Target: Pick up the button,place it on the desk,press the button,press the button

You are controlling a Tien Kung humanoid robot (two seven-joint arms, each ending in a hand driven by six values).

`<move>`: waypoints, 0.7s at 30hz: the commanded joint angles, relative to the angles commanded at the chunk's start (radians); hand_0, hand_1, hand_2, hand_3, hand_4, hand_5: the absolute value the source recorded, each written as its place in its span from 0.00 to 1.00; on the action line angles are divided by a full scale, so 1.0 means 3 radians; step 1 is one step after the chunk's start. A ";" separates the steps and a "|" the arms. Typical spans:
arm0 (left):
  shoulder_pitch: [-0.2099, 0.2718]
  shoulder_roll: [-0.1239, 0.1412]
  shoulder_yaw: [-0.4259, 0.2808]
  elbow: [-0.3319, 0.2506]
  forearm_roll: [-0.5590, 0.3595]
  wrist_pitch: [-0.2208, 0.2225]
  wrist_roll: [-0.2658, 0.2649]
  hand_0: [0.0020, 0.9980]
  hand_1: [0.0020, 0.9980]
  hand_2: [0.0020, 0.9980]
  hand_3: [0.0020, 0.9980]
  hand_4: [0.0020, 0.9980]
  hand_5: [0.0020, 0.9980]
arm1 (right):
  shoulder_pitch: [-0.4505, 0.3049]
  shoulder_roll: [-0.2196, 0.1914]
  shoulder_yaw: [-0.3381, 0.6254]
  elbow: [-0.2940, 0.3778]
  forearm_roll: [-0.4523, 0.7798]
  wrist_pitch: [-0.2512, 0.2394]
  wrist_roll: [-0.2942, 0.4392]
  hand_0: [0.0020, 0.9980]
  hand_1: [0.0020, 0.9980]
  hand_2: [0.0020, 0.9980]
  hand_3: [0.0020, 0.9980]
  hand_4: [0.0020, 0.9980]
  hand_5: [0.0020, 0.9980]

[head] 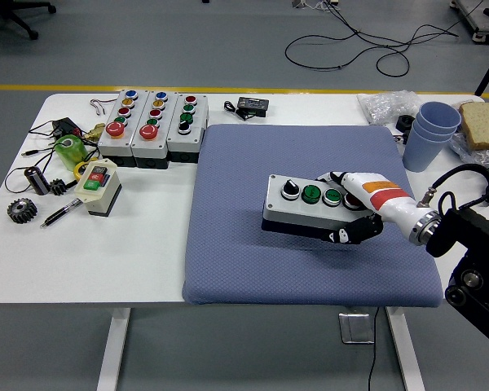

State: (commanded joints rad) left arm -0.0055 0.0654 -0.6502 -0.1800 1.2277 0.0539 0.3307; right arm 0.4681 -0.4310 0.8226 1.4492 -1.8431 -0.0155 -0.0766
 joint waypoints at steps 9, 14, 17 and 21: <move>0.0000 -0.0003 0.0033 0.0000 -0.0031 0.0007 -0.0007 0.45 0.62 0.78 0.76 0.51 0.83 | -0.0011 0.0027 -0.0108 -0.0066 -0.0025 -0.0026 0.0092 0.03 0.00 0.25 0.45 0.87 0.00; 0.0005 0.0001 0.0151 0.0000 -0.0161 0.0025 -0.0025 0.45 0.62 0.78 0.76 0.51 0.83 | -0.0004 0.0029 -0.0152 -0.0115 -0.0098 -0.0061 0.0192 0.00 0.00 0.27 0.45 0.78 0.02; 0.0008 0.0003 0.0216 0.0000 -0.0226 0.0033 -0.0034 0.45 0.62 0.78 0.75 0.51 0.82 | 0.0007 0.0031 -0.0179 -0.0140 -0.0196 -0.0060 0.0220 0.00 0.00 0.27 0.40 0.88 0.17; 0.0009 0.0005 0.0241 0.0000 -0.0246 0.0032 -0.0038 0.45 0.62 0.78 0.75 0.51 0.82 | 0.0014 0.0041 -0.0200 -0.0162 -0.0276 -0.0054 0.0208 0.00 0.00 0.27 0.40 0.88 0.17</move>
State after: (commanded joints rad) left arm -0.0029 0.0668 -0.5779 -0.1800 1.1541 0.0635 0.3195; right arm 0.4723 -0.4186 0.7627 1.4005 -1.9260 -0.0318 -0.0141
